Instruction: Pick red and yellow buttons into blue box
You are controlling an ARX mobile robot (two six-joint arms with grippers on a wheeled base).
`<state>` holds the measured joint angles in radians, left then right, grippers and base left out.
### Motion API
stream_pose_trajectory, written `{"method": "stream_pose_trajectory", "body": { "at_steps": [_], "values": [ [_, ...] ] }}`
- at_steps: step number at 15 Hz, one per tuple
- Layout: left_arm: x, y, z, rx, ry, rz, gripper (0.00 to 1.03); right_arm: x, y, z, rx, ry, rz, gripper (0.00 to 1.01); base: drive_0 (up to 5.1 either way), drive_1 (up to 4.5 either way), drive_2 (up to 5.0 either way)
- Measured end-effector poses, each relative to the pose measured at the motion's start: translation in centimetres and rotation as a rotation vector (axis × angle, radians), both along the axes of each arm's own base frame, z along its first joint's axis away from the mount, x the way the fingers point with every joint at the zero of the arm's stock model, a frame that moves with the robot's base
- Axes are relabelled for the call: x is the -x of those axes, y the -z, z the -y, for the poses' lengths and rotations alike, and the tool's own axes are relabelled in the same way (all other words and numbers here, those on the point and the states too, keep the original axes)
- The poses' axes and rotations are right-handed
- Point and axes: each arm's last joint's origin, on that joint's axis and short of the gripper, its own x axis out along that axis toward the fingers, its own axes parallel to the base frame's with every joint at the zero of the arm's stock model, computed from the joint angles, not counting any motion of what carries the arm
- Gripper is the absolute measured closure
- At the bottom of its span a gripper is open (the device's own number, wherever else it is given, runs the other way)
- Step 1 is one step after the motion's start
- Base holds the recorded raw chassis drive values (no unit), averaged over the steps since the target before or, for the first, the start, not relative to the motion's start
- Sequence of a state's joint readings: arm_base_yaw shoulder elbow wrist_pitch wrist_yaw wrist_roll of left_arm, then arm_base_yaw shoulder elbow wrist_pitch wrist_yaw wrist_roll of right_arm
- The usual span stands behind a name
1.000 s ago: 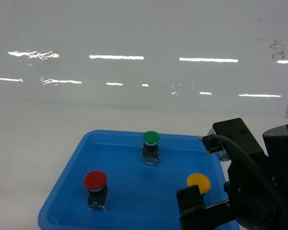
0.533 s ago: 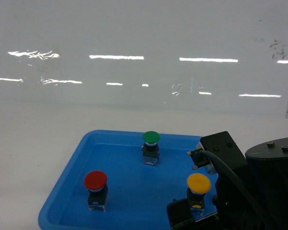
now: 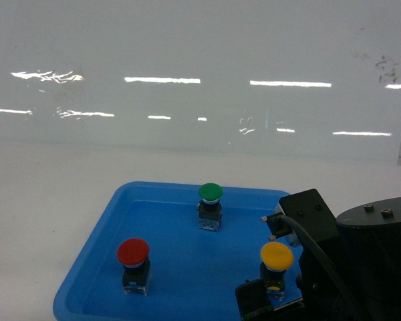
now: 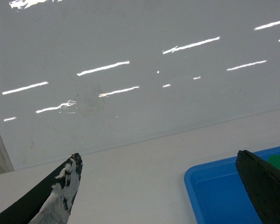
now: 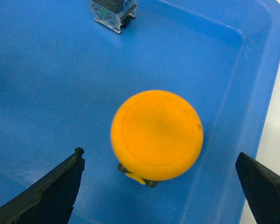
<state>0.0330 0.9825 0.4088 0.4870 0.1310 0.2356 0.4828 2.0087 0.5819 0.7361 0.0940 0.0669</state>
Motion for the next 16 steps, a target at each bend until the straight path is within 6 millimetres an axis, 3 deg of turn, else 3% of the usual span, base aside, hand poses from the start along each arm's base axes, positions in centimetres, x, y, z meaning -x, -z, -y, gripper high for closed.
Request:
{"method": "stream_pose_trajectory", "body": {
  "at_steps": [6, 7, 9, 12, 13, 16],
  "values": [
    [0.0, 0.0, 0.01, 0.0, 0.0, 0.0, 0.05, -0.51, 0.46, 0.22, 0.023, 0.021, 0.02, 0.03, 0.0, 0.0, 0.0],
    [0.0, 0.0, 0.01, 0.0, 0.0, 0.0, 0.05, -0.5, 0.49, 0.24, 0.027, 0.022, 0.02, 0.07, 0.0, 0.0, 0.0],
    [0.0, 0.0, 0.01, 0.0, 0.0, 0.0, 0.05, -0.5, 0.5, 0.24, 0.03, 0.019, 0.021, 0.4, 0.0, 0.0, 0.0],
    [0.0, 0.0, 0.0, 0.0, 0.0, 0.0, 0.05, -0.5, 0.5, 0.24, 0.033, 0.018, 0.022, 0.75, 0.0, 0.0, 0.0],
    [0.0, 0.0, 0.0, 0.0, 0.0, 0.0, 0.05, -0.52, 0.48, 0.23, 0.033, 0.018, 0.023, 0.8, 0.0, 0.0, 0.0],
    [0.0, 0.0, 0.01, 0.0, 0.0, 0.0, 0.05, -0.48, 0.37, 0.37, 0.025, 0.032, 0.042, 0.8, 0.0, 0.0, 0.0]
  ]
}}
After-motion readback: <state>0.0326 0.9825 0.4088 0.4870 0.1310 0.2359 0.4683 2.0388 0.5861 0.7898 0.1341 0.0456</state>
